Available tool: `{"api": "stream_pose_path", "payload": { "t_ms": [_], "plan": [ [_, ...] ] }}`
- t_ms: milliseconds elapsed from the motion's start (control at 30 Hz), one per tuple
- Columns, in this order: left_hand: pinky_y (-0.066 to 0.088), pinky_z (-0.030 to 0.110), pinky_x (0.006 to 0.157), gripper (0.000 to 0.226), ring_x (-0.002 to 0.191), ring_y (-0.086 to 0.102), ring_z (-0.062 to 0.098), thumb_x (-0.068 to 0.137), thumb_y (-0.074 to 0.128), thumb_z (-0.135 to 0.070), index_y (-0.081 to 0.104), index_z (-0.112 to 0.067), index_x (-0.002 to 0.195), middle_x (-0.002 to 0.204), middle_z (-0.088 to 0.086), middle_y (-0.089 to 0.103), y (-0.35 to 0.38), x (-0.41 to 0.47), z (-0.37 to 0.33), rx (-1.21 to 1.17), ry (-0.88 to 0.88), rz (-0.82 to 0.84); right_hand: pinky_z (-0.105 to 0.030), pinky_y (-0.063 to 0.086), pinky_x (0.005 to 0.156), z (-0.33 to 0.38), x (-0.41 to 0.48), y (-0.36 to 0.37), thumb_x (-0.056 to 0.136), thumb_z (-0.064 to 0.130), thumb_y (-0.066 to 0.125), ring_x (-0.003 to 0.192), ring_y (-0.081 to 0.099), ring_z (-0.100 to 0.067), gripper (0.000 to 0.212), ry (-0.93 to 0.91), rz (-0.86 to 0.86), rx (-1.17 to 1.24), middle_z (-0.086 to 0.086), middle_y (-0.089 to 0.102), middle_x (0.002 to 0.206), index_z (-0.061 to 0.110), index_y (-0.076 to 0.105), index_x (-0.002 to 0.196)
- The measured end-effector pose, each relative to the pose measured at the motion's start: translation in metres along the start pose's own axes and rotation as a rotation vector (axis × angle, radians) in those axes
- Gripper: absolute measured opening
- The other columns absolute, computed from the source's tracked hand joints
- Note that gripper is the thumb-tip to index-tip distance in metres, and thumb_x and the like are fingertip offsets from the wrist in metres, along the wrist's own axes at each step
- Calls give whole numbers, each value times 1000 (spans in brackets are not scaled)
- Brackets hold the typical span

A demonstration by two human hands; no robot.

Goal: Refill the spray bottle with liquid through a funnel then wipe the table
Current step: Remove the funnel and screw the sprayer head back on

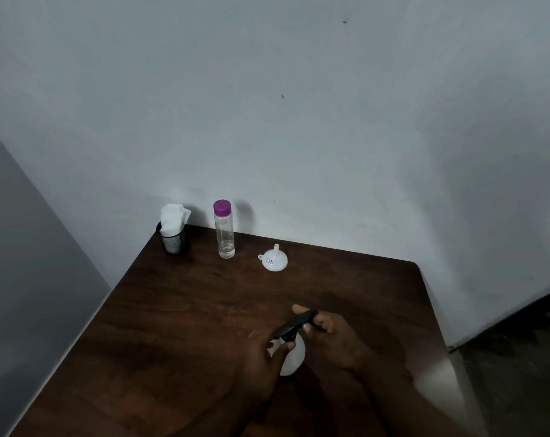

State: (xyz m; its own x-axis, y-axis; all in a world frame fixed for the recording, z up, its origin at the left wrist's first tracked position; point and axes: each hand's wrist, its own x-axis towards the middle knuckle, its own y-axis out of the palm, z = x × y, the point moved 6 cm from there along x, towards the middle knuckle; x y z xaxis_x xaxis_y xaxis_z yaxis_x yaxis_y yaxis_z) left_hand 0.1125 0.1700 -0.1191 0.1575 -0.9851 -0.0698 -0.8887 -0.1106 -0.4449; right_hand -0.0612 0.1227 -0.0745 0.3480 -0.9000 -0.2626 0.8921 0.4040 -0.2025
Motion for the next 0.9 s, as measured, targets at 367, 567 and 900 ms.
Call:
{"api": "stream_pose_path", "payload": {
  "t_ms": [367, 567, 900],
  "plan": [
    [42, 6, 89, 33, 101, 58, -4, 86, 69, -47, 67, -30, 114, 108, -18, 65, -7, -4, -16, 89, 121, 79, -18, 50, 97, 13, 18, -6, 100, 11, 57, 122, 60, -3, 32, -26, 47, -158, 4, 64, 134, 14, 65, 131],
    [51, 23, 89, 58, 103, 61, -2, 72, 64, -77, 69, -30, 105, 104, -18, 68, 4, -2, -9, 20, 86, 6, -35, 50, 105, -26, -3, 16, 101, 15, 56, 119, 63, -3, 35, -26, -264, 77, 12, 68, 126, 35, 62, 129],
    [50, 24, 81, 22, 98, 63, 8, 91, 64, -47, 68, -30, 105, 102, -15, 65, 5, -8, -4, 95, 72, -28, -9, 43, 94, -20, -14, 64, 96, 14, 64, 111, 56, 14, 57, 0, -309, -106, 16, 58, 133, 37, 38, 141]
  ]
}}
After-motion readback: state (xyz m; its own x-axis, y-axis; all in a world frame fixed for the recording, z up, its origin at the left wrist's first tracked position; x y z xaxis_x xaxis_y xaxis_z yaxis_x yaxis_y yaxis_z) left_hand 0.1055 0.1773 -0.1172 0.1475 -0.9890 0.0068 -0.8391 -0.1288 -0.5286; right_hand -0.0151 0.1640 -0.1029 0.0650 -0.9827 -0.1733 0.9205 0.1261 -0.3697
